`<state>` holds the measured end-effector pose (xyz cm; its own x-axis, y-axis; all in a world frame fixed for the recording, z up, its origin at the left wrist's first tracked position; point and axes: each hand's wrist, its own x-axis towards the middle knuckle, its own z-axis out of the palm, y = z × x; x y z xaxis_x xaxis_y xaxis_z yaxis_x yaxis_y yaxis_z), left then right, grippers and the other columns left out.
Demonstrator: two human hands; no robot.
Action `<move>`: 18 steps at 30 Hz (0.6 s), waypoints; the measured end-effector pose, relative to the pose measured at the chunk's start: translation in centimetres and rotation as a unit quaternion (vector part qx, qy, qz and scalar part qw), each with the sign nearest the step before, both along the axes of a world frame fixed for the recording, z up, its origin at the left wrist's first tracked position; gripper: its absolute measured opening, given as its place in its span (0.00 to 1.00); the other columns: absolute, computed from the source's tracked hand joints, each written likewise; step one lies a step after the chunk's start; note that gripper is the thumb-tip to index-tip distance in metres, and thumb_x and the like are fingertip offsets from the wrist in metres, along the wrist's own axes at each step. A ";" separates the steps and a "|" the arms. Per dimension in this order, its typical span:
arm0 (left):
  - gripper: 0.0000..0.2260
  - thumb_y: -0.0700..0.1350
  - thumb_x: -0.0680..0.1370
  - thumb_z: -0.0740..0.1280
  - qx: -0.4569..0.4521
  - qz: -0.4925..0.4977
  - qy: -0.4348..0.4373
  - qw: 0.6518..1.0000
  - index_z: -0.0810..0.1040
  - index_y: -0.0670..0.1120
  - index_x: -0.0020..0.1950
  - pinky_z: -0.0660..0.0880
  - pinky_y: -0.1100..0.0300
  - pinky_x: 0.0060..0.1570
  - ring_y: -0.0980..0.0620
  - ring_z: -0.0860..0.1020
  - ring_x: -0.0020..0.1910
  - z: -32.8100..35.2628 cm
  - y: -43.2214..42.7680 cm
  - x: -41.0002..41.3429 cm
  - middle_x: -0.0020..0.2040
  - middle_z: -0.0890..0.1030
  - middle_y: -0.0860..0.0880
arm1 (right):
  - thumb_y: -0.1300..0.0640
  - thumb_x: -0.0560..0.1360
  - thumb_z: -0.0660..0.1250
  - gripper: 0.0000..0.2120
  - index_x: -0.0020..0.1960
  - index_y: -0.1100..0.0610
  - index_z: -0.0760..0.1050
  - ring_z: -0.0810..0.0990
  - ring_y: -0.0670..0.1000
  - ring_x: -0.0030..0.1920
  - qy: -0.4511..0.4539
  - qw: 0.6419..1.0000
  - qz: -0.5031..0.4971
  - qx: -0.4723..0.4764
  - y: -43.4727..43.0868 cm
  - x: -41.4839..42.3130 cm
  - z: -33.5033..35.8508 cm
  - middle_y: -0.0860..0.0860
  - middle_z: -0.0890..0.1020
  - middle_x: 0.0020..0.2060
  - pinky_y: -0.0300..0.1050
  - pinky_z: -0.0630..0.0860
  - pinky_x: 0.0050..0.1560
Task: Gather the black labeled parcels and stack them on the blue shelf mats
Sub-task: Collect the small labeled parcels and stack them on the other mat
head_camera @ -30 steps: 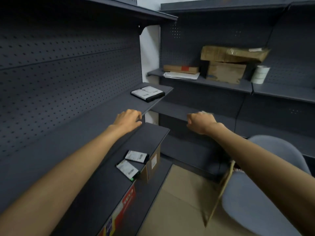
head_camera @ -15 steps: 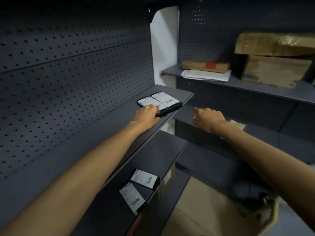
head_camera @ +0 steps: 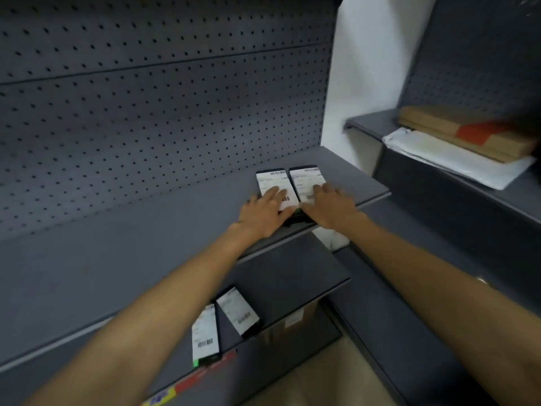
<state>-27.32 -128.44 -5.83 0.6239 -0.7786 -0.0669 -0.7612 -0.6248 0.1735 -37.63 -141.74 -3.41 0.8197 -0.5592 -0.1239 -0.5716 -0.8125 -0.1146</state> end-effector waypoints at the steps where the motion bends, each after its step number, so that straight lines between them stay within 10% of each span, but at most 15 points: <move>1: 0.31 0.66 0.81 0.49 -0.005 0.012 -0.005 1.000 0.54 0.54 0.81 0.61 0.42 0.73 0.39 0.59 0.77 0.0 0.4 0.1 0.81 0.54 0.52 | 0.36 0.80 0.52 0.35 0.78 0.58 0.54 0.62 0.63 0.73 0.003 1.000 0.004 0.006 -0.1 0.4 -0.1 0.58 0.59 0.76 0.57 0.64 0.69; 9: 0.41 0.77 0.71 0.55 0.006 0.101 0.000 0.995 0.61 0.51 0.74 0.67 0.44 0.66 0.40 0.67 0.71 1.1 0.4 -0.2 0.75 0.65 0.51 | 0.39 0.78 0.60 0.42 0.80 0.58 0.45 0.56 0.66 0.75 0.038 0.998 0.034 0.041 -1.9 2.5 -0.3 0.58 0.48 0.79 0.58 0.60 0.72; 14: 0.33 0.65 0.76 0.63 -0.054 0.139 0.044 0.988 0.57 0.56 0.77 0.67 0.43 0.68 0.36 0.63 0.73 0.2 -1.5 -1.2 0.80 0.54 0.49 | 0.45 0.77 0.64 0.36 0.78 0.59 0.53 0.62 0.66 0.71 -0.011 0.998 0.042 0.042 -3.3 2.5 -0.2 0.56 0.56 0.77 0.58 0.67 0.65; 18: 0.28 0.58 0.73 0.69 -0.130 0.173 0.045 0.975 0.68 0.55 0.72 0.71 0.45 0.65 0.39 0.68 0.69 0.9 -1.1 -0.8 0.74 0.65 0.51 | 0.45 0.77 0.64 0.33 0.76 0.58 0.58 0.64 0.66 0.69 -0.049 0.996 0.063 0.032 -4.4 2.9 0.7 0.55 0.59 0.75 0.58 0.69 0.62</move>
